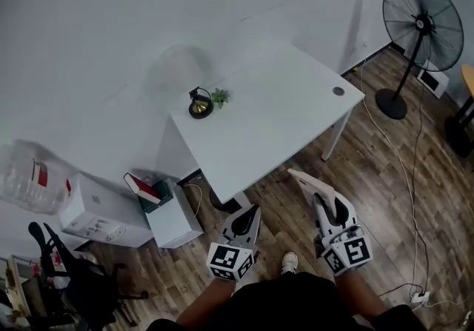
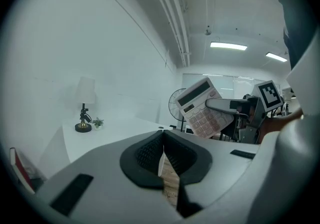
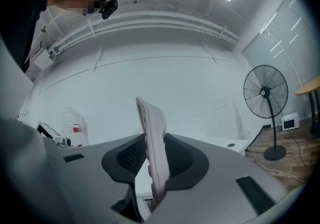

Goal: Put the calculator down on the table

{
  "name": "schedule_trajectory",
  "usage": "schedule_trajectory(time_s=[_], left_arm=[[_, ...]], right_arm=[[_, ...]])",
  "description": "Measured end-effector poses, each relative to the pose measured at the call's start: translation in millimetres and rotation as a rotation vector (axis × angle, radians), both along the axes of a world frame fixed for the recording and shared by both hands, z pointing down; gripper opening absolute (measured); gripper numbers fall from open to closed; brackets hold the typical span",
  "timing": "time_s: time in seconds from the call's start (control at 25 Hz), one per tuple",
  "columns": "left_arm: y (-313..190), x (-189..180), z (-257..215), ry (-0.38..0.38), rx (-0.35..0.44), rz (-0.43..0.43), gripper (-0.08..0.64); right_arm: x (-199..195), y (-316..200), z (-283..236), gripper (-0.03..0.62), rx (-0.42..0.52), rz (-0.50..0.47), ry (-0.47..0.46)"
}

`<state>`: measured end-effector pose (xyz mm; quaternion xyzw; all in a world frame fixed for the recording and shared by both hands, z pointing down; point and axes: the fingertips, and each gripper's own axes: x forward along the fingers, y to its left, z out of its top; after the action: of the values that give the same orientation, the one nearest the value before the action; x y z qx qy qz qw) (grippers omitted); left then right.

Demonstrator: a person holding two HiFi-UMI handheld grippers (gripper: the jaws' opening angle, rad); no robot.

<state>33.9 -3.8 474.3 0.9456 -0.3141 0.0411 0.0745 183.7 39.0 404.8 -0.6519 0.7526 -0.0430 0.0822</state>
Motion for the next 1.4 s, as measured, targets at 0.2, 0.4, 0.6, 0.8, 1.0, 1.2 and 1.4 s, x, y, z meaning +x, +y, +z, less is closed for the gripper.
schedule_trajectory(time_s=[0.2,0.4,0.6,0.8,1.0,1.2,1.4], left_arm=[[-18.3,15.2,2.5,-0.009,-0.007,-0.068,0.020],[-27.6,27.1,8.9,0.005,-0.033,-0.108,0.020],[-55.5,14.9,10.3,-0.007,-0.020,-0.161,0.020],[-96.5,-0.3,18.2,0.004,-0.038,-0.229,0.020],[-145.7,-2.2,22.2,0.026,-0.047,-0.251,0.020],[-196.7,-8.4,16.1,0.021,-0.028,-0.258,0.020],[-243.8,-34.6,20.0,0.008,-0.036,-0.286,0.020]], right_arm=[[10.5,-27.8,4.5,0.124,-0.007,-0.085,-0.005],[20.6,-56.8,4.6,0.124,-0.021,-0.147,-0.011],[20.0,-98.5,14.1,0.124,-0.027,-0.177,-0.077],[11.1,-145.3,20.0,0.124,-0.046,-0.212,-0.105],[-2.6,-196.3,22.6,0.124,-0.063,-0.256,-0.079],[-18.4,-251.2,24.6,0.124,-0.090,-0.293,-0.068],[-37.4,-301.5,34.1,0.124,-0.137,-0.310,-0.083]])
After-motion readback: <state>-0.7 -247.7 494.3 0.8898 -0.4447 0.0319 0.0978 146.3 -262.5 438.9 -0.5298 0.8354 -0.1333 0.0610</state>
